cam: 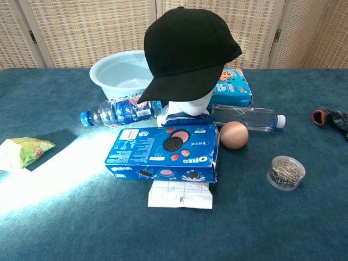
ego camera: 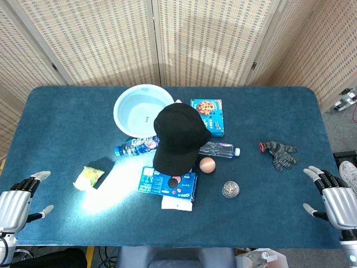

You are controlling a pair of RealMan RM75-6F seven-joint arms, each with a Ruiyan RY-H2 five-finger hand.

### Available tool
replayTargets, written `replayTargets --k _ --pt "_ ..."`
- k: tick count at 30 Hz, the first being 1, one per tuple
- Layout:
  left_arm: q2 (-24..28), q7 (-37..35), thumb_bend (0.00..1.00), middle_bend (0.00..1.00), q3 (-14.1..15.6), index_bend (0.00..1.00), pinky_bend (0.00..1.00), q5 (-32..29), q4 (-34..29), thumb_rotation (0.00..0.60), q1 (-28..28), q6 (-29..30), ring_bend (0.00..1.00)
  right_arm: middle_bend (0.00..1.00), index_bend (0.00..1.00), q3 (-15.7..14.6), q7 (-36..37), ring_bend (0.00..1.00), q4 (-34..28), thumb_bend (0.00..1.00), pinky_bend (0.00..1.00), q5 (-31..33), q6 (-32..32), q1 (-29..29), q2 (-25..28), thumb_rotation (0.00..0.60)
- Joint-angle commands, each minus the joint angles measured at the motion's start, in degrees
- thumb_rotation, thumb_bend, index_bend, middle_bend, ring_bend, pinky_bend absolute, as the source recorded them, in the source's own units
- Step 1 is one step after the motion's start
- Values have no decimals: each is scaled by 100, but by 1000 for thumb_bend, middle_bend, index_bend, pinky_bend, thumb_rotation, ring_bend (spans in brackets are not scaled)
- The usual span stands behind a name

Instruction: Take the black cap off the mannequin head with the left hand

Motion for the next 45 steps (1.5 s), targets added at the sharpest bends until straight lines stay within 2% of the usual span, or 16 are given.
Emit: replayTargets --k 1,9,16,26,29,34,37,39,42,45 --pt "-18 -12 85 237 -1 205 406 16 22 600 0 13 316 157 182 -1 6 147 1 70 280 -15 15 -6 4 600" --pt "-72 -131 85 236 -7 206 404 129 180 600 -88 -43 316 157 182 29 -19 147 -31 70 280 -49 67 -1 27 600" --pt "-239 -675 84 236 -57 210 400 343 599 600 -328 -163 316 157 182 114 -75 147 -133 70 280 -56 222 -21 138 600" --pt "-421 -1537 84 237 -91 217 398 902 993 600 -996 -539 320 161 182 271 -290 147 -374 70 280 -85 513 -62 315 600" --pt "-521 -1839 85 265 -87 228 405 1138 1146 600 -1274 -663 346 161 182 283 -336 147 -429 70 280 -97 567 -83 340 600" --pt "-748 -2264 85 421 -94 258 544 1483 1473 600 -1719 -786 471 161 182 259 -367 147 -461 70 280 -78 599 -135 341 600" --pt "-917 -2522 85 576 -90 261 651 1630 1652 600 -1986 -871 592 161 182 247 -372 147 -463 70 280 -74 624 -166 329 600" --pt "-1098 -2651 85 692 -99 270 774 1723 1838 600 -2160 -885 690 161 182 236 -373 147 -461 70 280 -75 634 -185 318 600" --pt "-1442 -2799 85 769 -138 272 905 1765 2175 600 -2372 -881 756 161 182 223 -377 147 -456 70 280 -66 648 -212 305 600" --pt "-1766 -2820 84 816 -195 270 963 1668 2408 600 -2525 -940 797 161 182 214 -384 147 -456 70 280 -53 655 -236 307 600"
